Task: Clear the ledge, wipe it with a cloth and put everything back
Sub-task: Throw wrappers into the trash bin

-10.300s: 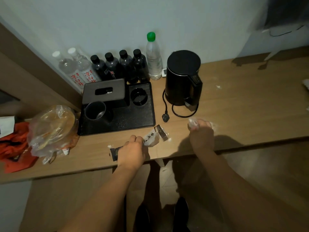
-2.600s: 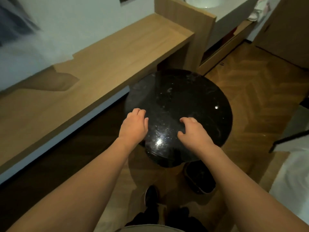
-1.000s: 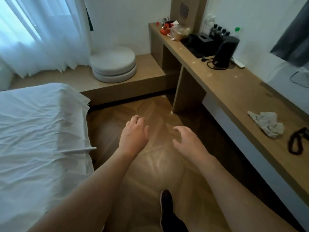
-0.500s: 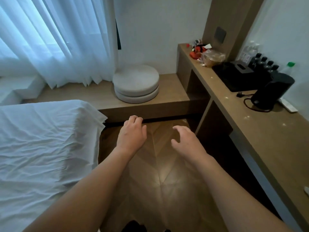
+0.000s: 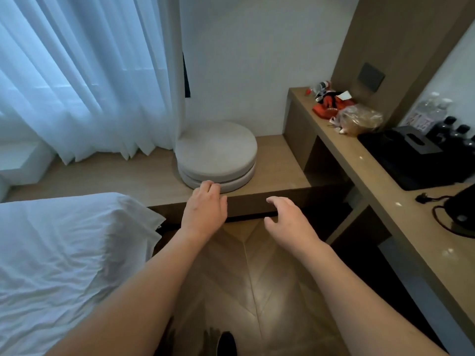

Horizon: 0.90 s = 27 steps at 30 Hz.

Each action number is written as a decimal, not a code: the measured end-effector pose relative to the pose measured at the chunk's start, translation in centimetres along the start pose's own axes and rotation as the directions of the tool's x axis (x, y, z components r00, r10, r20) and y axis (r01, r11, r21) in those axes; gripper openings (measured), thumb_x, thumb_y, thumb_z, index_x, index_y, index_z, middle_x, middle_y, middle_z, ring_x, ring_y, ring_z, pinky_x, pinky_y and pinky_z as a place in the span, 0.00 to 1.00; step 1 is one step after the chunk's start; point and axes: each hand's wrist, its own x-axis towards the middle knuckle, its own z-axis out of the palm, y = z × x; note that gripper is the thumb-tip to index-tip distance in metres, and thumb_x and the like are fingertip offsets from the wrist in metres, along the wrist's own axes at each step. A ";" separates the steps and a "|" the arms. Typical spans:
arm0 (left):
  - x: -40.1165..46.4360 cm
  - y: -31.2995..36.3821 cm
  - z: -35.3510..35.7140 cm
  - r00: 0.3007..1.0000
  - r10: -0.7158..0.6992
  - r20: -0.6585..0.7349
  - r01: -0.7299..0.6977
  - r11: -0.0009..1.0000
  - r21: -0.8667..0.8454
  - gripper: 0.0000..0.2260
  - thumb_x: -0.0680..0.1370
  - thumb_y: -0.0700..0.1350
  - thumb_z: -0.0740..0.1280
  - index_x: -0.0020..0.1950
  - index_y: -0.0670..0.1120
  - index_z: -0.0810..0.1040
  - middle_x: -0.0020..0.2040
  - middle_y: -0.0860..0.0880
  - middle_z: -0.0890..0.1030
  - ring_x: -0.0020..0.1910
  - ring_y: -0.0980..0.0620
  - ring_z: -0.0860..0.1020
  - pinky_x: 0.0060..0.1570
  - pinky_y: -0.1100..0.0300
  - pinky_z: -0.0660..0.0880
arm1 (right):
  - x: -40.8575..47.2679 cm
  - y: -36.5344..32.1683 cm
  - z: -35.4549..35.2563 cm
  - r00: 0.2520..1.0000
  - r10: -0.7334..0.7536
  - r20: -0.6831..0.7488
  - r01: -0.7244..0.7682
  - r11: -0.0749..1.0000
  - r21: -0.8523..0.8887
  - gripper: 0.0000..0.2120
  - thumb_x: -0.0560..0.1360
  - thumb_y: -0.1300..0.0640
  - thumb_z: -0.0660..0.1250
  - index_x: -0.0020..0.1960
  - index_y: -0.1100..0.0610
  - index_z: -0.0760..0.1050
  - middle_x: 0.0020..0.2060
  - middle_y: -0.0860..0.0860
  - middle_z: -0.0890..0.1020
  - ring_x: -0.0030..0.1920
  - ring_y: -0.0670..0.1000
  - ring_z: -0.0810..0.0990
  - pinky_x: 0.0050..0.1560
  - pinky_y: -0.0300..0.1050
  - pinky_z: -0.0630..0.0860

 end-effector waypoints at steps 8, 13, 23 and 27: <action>12.0 -3.5 2.2 0.998 -0.008 0.065 0.009 1.000 -0.018 0.14 0.83 0.46 0.61 0.64 0.40 0.76 0.61 0.42 0.76 0.59 0.42 0.76 0.60 0.51 0.73 | 12.4 -1.3 0.1 0.998 0.052 0.032 -0.052 0.999 0.002 0.25 0.80 0.54 0.65 0.76 0.50 0.64 0.74 0.48 0.67 0.72 0.49 0.68 0.68 0.46 0.70; 21.8 -5.3 4.3 0.997 -0.011 0.078 0.012 1.000 -0.012 0.17 0.84 0.46 0.60 0.70 0.41 0.74 0.67 0.42 0.74 0.63 0.42 0.75 0.65 0.49 0.72 | 22.4 -0.8 -0.2 0.998 0.046 0.040 -0.047 0.999 0.018 0.26 0.80 0.55 0.65 0.76 0.50 0.63 0.75 0.47 0.66 0.74 0.49 0.66 0.70 0.46 0.68; 41.3 -5.9 5.8 0.995 0.018 0.094 -0.021 0.999 0.035 0.18 0.84 0.48 0.59 0.71 0.41 0.73 0.68 0.42 0.74 0.65 0.43 0.74 0.67 0.50 0.70 | 40.4 -1.2 -4.9 0.998 0.067 0.015 -0.068 0.993 0.091 0.26 0.80 0.55 0.65 0.77 0.50 0.63 0.74 0.47 0.66 0.73 0.49 0.66 0.71 0.47 0.66; 47.5 -4.3 8.2 0.988 0.076 0.134 -0.080 0.996 0.028 0.18 0.84 0.48 0.59 0.70 0.40 0.74 0.67 0.41 0.75 0.65 0.43 0.75 0.67 0.49 0.70 | 44.9 0.2 -7.1 0.991 0.129 -0.018 -0.127 0.987 0.102 0.26 0.80 0.54 0.65 0.76 0.50 0.63 0.74 0.47 0.66 0.73 0.49 0.66 0.71 0.47 0.66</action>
